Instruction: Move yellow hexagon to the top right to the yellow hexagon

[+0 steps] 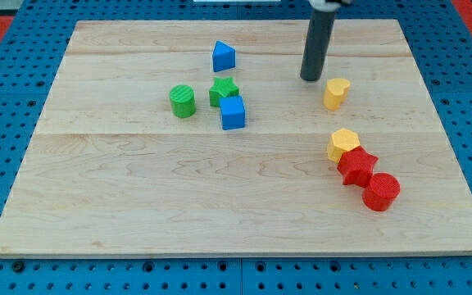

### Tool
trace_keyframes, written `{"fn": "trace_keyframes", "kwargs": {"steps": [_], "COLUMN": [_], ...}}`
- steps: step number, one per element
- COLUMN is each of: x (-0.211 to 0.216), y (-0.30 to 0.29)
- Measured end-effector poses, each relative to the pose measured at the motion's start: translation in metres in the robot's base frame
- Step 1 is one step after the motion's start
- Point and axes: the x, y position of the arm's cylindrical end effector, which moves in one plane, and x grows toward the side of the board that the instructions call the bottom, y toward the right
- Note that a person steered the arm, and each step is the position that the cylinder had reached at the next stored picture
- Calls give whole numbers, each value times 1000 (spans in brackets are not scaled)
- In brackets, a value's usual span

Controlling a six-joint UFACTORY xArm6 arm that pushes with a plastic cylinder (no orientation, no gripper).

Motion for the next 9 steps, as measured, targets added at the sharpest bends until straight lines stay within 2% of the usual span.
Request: {"fn": "trace_keyframes", "kwargs": {"steps": [1, 2, 3, 4, 5, 6, 7, 9], "x": [14, 54, 75, 79, 33, 47, 149, 74], "y": [54, 1, -30, -6, -22, 20, 10, 5]}}
